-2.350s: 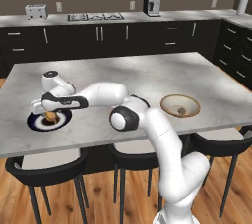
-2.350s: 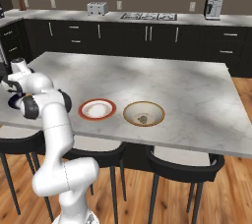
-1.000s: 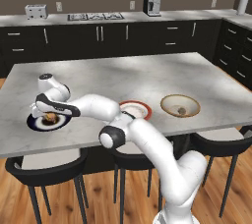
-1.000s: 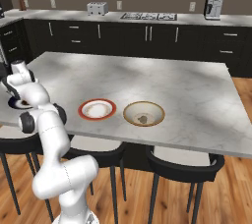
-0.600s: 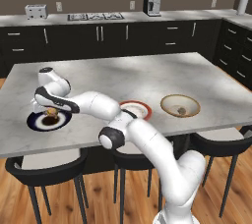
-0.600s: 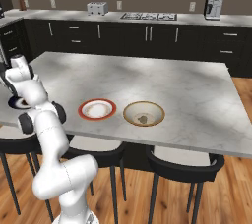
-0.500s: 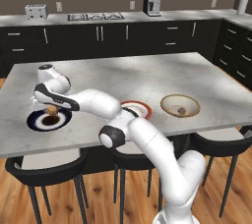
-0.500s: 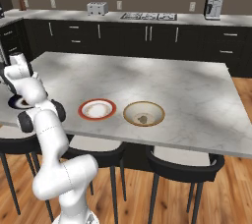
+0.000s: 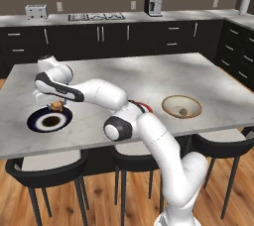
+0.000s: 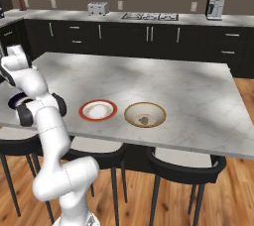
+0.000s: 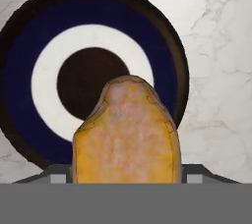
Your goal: Pick the chicken drumstick and garlic from their plates and place them in the bowl. Then put the bowl in the fridge.
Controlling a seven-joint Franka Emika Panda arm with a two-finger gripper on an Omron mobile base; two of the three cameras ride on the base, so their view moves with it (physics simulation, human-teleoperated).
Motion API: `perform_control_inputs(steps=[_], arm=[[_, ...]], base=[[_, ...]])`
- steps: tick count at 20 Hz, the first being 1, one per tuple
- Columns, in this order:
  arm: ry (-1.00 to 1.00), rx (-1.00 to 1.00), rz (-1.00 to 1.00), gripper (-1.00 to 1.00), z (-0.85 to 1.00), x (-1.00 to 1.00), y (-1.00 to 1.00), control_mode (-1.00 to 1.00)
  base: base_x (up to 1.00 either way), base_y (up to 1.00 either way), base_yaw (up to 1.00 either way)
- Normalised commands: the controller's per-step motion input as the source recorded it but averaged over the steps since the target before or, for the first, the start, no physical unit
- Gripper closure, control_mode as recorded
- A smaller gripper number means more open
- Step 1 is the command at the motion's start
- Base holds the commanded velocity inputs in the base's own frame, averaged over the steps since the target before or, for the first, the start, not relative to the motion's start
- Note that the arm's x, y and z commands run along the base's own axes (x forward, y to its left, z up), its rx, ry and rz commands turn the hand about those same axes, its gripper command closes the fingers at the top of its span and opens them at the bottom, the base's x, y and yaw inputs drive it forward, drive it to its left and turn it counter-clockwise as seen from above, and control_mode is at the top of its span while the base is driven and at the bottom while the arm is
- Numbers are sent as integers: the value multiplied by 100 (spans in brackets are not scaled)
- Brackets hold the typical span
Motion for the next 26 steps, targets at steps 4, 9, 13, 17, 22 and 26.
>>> perform_control_inputs(steps=[4, 9, 13, 17, 22, 26], arm=[[0, 0, 0, 100, 13, -50, -62, -100], [0, 2, 0, 100, 11, -54, -71, -100], [-4, 4, 0, 100, 1, -61, -81, -100], [-14, 0, 0, 100, 0, -54, -82, -100], [-17, 0, 0, 100, -1, -45, -85, -100], [-10, 10, 0, 100, 0, -31, -84, -100]], base=[[0, 0, 0], [0, 0, 0], [0, 0, 0], [0, 0, 0], [0, 0, 0], [0, 0, 0]])
